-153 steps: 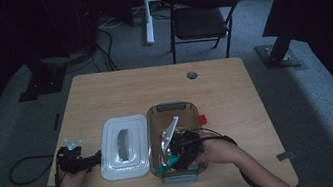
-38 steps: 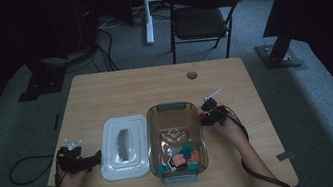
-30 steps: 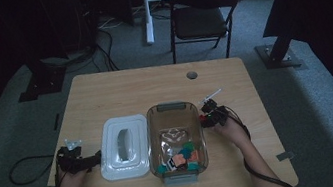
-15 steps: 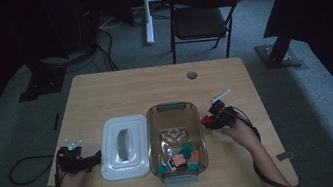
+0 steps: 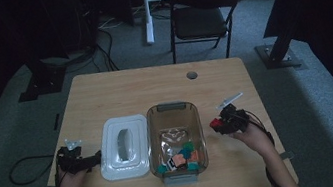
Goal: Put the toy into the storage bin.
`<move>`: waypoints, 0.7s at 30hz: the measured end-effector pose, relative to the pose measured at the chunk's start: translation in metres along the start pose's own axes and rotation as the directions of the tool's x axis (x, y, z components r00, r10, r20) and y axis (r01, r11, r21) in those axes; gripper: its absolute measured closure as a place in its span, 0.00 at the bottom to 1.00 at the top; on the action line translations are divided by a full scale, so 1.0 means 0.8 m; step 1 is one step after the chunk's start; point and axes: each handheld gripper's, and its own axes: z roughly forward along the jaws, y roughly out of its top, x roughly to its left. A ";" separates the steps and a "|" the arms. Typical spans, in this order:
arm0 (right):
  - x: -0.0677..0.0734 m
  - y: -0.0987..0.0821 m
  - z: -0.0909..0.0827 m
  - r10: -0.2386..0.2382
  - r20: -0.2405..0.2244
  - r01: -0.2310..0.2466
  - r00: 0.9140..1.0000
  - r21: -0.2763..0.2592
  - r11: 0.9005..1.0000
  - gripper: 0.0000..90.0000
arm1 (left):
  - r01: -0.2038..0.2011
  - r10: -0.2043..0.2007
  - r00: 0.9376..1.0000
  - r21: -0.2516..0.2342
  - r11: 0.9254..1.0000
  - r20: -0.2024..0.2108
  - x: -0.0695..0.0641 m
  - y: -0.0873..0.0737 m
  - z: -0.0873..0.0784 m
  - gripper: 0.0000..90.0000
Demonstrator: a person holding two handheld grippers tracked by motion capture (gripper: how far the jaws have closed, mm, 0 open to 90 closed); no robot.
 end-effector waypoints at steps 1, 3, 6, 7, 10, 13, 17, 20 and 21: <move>0.000 -0.006 -0.006 -0.002 -0.002 0.002 1.000 -0.003 1.000 0.65 | 0.000 0.000 1.000 0.000 1.000 0.000 0.000 0.000 0.000 0.01; 0.000 -0.011 -0.011 0.002 -0.004 -0.002 1.000 -0.004 1.000 0.65 | 0.000 0.000 1.000 0.000 1.000 0.000 0.000 0.000 0.000 0.01; 0.000 -0.014 -0.016 0.005 -0.019 -0.006 1.000 -0.012 1.000 0.65 | 0.000 0.000 1.000 0.000 1.000 0.000 0.000 0.000 0.000 0.01; 0.004 -0.017 -0.025 -0.004 -0.027 0.003 1.000 -0.020 1.000 0.65 | 0.000 0.000 1.000 0.000 1.000 0.000 0.000 0.000 0.000 0.01; 0.009 -0.018 -0.039 -0.013 -0.029 0.012 0.999 -0.039 0.999 0.65 | 0.000 0.000 1.000 0.000 1.000 0.000 0.000 0.000 0.000 0.01; 0.012 -0.017 -0.049 -0.021 -0.027 0.019 0.999 -0.051 0.998 0.65 | 0.000 0.000 1.000 0.000 1.000 0.000 0.000 0.000 0.000 0.01; 0.019 -0.013 -0.074 -0.034 -0.038 0.030 0.999 -0.092 0.995 0.65 | 0.000 0.000 1.000 0.000 1.000 0.000 0.000 0.000 0.000 0.01; 0.023 -0.009 -0.087 -0.050 -0.047 0.044 0.998 -0.117 0.992 0.65 | 0.000 0.000 1.000 0.000 1.000 0.000 0.000 0.000 0.000 0.01; 0.024 -0.007 -0.091 -0.054 -0.048 0.048 0.997 -0.123 0.991 0.65 | 0.000 0.000 1.000 0.000 1.000 0.000 0.000 0.000 0.000 0.01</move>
